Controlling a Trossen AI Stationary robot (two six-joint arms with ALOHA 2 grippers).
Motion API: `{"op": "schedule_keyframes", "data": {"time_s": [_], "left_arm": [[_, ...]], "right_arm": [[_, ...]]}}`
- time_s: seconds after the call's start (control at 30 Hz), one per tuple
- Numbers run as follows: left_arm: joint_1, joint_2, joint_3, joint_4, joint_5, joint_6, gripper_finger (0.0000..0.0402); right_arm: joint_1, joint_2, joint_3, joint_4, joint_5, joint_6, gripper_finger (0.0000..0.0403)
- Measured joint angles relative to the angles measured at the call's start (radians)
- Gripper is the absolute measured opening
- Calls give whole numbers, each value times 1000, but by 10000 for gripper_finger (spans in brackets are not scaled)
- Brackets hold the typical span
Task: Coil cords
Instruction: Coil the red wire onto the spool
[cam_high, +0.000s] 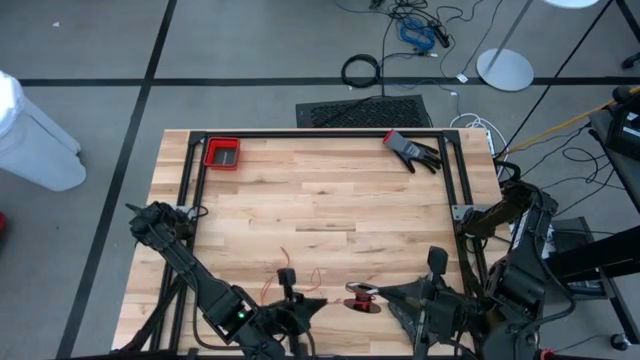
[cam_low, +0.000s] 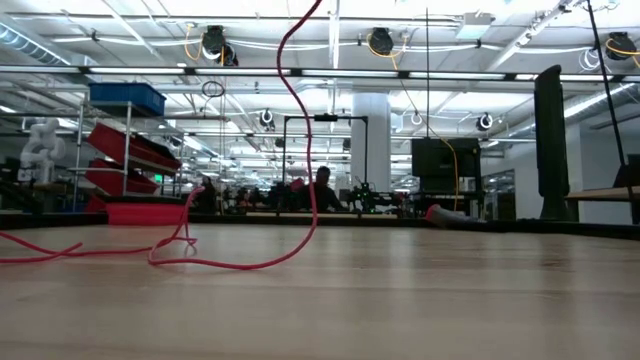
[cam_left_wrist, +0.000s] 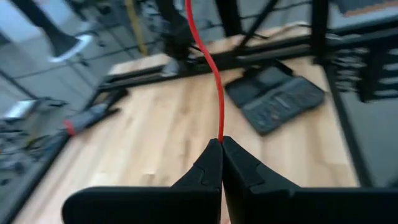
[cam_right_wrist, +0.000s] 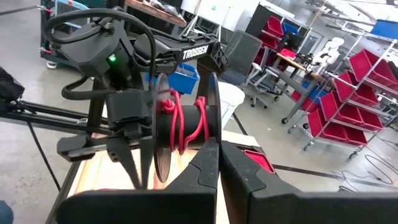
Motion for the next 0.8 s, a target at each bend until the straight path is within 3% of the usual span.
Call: {"op": "schedule_keyframes", "data": {"time_s": [0.13,0.47,0.8], "left_arm": [[2,0,0,0,-92,-16,2],[42,10,0,10,-91,-18,2],[93,41,0,7,-90,-6,2]], "right_arm": [[-19,10,0,2,0,4,0],[-89,50,0,114,-4,-85,0],[-112,61,0,120,-8,-76,0]]}}
